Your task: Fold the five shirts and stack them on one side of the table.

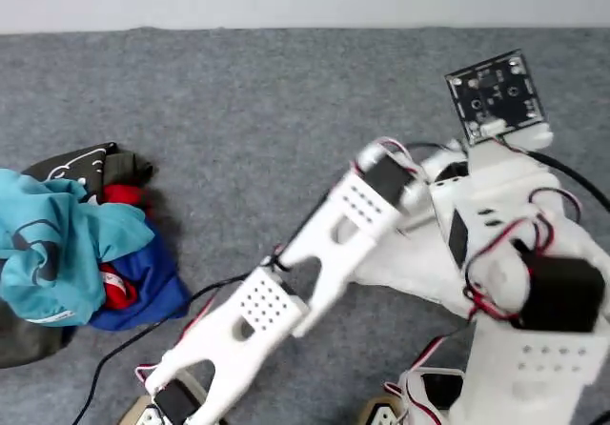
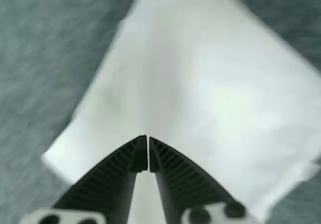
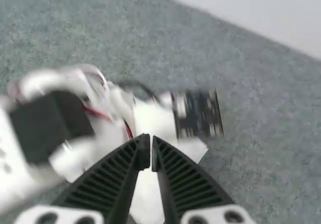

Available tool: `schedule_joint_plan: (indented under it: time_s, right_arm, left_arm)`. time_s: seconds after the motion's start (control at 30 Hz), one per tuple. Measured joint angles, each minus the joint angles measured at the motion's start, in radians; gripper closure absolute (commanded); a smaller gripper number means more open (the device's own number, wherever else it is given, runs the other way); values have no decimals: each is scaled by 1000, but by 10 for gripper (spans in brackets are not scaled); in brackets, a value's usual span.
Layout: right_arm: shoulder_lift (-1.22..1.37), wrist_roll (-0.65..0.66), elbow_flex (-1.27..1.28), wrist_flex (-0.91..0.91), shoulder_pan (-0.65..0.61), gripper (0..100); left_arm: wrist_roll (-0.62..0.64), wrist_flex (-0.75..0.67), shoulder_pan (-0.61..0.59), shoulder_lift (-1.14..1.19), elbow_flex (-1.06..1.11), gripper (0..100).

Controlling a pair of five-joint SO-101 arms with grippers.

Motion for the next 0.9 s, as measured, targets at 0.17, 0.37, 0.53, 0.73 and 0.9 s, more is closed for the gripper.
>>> schedule_joint_plan:
  time_s: [0.17,0.37,0.53,0.73,0.9]
  right_arm:
    - [2,0,66,-48,3,979]
    - [2,0,92,-64,-2,980]
    - [2,0,106,-66,3,980]
    - [0,0,117,-66,0,980]
    - [0,0,117,-66,2,980]
  left_arm:
    - [0,-46,-75,0,0,986]
    - [0,-117,-91,2,0,986]
    - [0,-149,-101,74,14,986]
    - [0,-170,-178,150,14,986]
    - [0,-170,-222,160,14,986]
